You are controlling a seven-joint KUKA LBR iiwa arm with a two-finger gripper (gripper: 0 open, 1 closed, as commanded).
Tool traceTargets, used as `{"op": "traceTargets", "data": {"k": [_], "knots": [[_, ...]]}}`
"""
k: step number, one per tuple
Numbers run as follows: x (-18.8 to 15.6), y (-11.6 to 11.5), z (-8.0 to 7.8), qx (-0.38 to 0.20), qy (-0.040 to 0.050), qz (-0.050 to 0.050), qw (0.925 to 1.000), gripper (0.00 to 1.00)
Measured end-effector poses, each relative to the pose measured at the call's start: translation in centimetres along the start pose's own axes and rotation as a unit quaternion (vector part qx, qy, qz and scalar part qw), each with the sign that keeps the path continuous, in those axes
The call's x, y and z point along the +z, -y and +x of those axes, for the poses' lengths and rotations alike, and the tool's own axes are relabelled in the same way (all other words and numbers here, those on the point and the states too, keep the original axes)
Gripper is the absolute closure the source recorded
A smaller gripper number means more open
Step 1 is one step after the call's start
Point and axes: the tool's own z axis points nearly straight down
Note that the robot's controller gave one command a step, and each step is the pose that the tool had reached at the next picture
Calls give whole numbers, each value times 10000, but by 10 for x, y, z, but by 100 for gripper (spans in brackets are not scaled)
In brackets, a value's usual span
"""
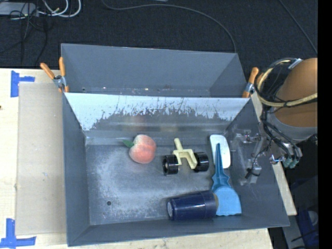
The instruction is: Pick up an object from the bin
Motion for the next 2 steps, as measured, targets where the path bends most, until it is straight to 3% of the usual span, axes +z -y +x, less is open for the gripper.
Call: {"op": "traceTargets", "data": {"k": [1,2], "knots": [[-5,-1,-1,-19,37,6,10000,0],[60,-32,17,-187,41,7,9998,0]]}}
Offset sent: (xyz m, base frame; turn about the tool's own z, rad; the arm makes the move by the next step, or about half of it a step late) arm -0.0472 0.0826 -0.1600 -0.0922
